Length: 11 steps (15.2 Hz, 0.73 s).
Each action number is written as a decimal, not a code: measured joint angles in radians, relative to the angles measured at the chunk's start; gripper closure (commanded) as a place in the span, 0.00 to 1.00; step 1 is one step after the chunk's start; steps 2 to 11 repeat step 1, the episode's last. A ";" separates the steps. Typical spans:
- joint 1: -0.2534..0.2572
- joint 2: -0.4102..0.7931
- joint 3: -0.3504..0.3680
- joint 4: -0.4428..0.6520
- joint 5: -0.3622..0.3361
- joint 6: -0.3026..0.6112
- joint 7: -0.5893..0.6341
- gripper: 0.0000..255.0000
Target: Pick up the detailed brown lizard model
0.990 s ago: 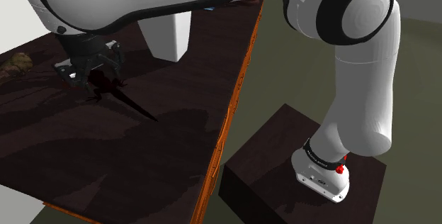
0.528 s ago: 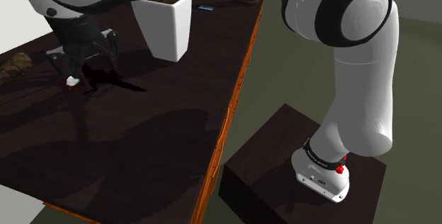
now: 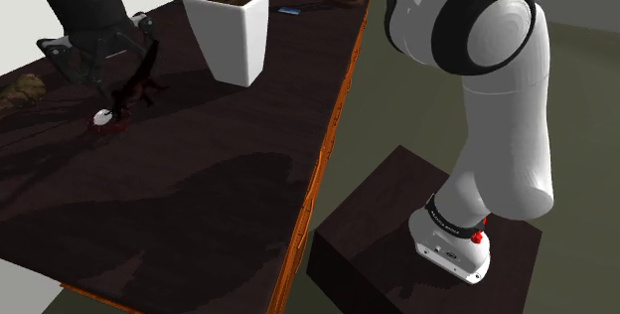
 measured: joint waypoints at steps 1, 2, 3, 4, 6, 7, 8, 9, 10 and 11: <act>0.004 0.003 0.000 0.014 -0.001 -0.010 -0.001 1.00; 0.004 0.003 0.000 0.014 -0.001 -0.010 -0.001 1.00; 0.004 0.003 0.000 0.014 -0.001 -0.010 -0.001 1.00; 0.004 0.003 0.000 0.014 -0.001 -0.010 -0.001 1.00; 0.004 0.003 0.000 0.014 -0.001 -0.010 -0.001 1.00; 0.004 0.003 0.000 0.014 -0.001 -0.010 -0.001 1.00; 0.004 0.003 0.000 0.014 -0.001 -0.010 -0.001 1.00; 0.004 0.003 0.000 0.014 -0.001 -0.010 -0.001 1.00; 0.004 0.003 0.000 0.014 -0.001 -0.010 -0.001 1.00; 0.004 0.003 0.000 0.014 -0.001 -0.010 -0.001 1.00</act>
